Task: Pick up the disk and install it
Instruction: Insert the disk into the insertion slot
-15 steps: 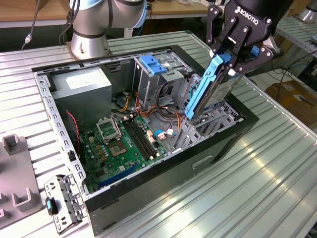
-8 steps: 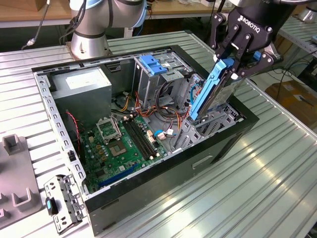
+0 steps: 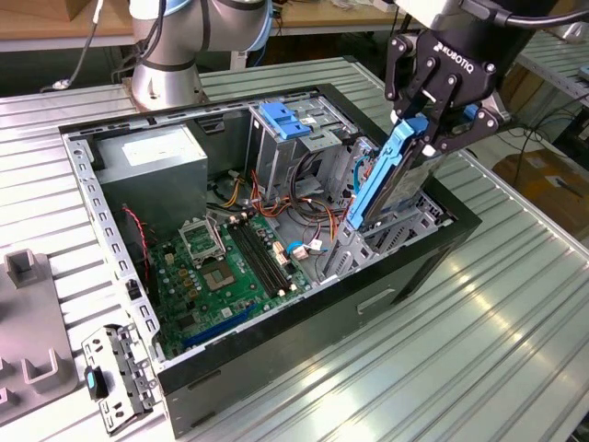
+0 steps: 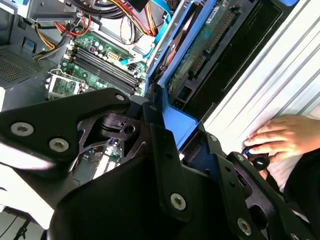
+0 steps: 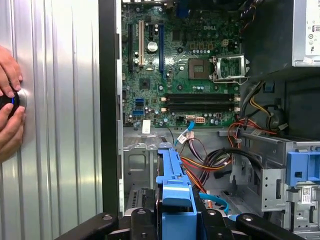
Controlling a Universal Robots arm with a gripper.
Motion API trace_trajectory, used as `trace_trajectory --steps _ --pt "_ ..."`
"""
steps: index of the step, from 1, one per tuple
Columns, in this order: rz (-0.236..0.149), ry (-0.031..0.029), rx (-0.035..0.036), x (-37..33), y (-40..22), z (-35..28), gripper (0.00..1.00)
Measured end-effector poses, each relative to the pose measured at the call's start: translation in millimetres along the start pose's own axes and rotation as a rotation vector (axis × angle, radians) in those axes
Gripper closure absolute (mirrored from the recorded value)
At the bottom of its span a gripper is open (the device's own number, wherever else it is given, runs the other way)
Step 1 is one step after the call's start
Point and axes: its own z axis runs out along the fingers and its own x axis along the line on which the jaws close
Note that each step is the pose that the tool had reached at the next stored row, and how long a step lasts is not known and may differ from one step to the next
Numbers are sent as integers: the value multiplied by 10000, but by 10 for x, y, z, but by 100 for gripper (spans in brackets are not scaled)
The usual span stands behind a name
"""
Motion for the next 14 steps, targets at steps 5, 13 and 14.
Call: trace_trajectory --steps 5,13,14 --pt "3 0 0 2 2 48 63" --pt "4 6 0 5 5 112 63" --pt "4 15 0 5 5 112 63"
